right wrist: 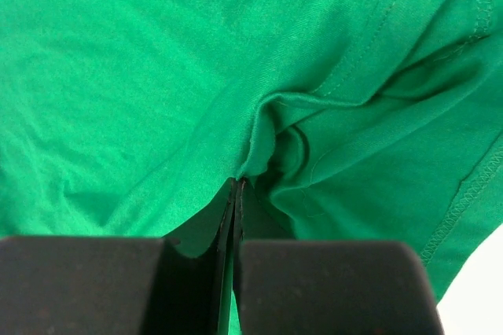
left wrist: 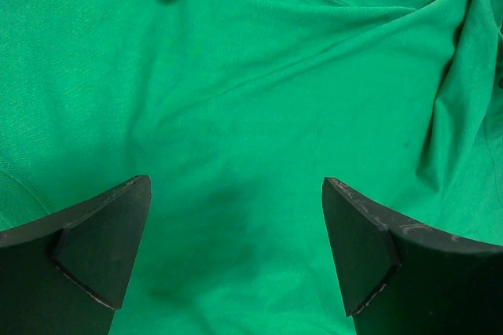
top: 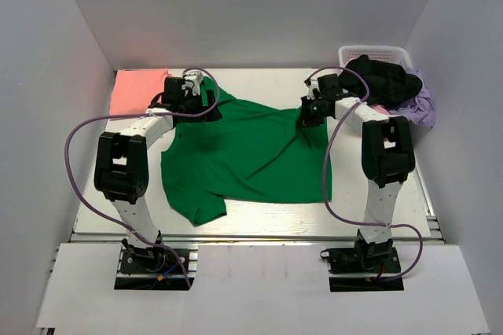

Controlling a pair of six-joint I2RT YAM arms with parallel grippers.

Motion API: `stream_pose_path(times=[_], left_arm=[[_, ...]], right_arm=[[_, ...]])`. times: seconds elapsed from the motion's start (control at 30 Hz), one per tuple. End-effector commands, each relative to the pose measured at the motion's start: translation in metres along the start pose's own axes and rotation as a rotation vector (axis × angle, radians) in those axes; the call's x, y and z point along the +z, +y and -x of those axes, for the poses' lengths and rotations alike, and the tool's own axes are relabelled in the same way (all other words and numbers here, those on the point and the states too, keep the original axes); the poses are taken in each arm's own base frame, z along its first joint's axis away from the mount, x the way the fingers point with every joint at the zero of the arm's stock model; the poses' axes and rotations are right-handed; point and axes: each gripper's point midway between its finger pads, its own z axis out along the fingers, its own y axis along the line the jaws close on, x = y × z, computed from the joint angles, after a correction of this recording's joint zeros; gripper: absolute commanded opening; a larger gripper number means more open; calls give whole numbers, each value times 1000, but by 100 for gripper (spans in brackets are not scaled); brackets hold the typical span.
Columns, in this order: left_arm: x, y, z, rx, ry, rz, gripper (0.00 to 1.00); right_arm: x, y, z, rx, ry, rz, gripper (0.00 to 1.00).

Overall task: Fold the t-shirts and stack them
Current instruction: Flatten out the tshirt

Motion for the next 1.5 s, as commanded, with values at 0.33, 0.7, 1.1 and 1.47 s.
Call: stream_pose_path(times=[0.33,0.7,1.1,1.47], left_arm=[[-7,-4,10,20,-33,-19,100],[-17,-8,13,26,-50,-21,100],[-24,-6,10,35,-55,-1,100],[-21,-4,-1,10,-37,2,100]], right_arm=[[-80,27,31,13,-145,-48,0],[-99,-19,8,148,-53,-312,0],[-118,-61,6,194,-32,-472,0],[-61,-55,18,151,-16,-271,0]])
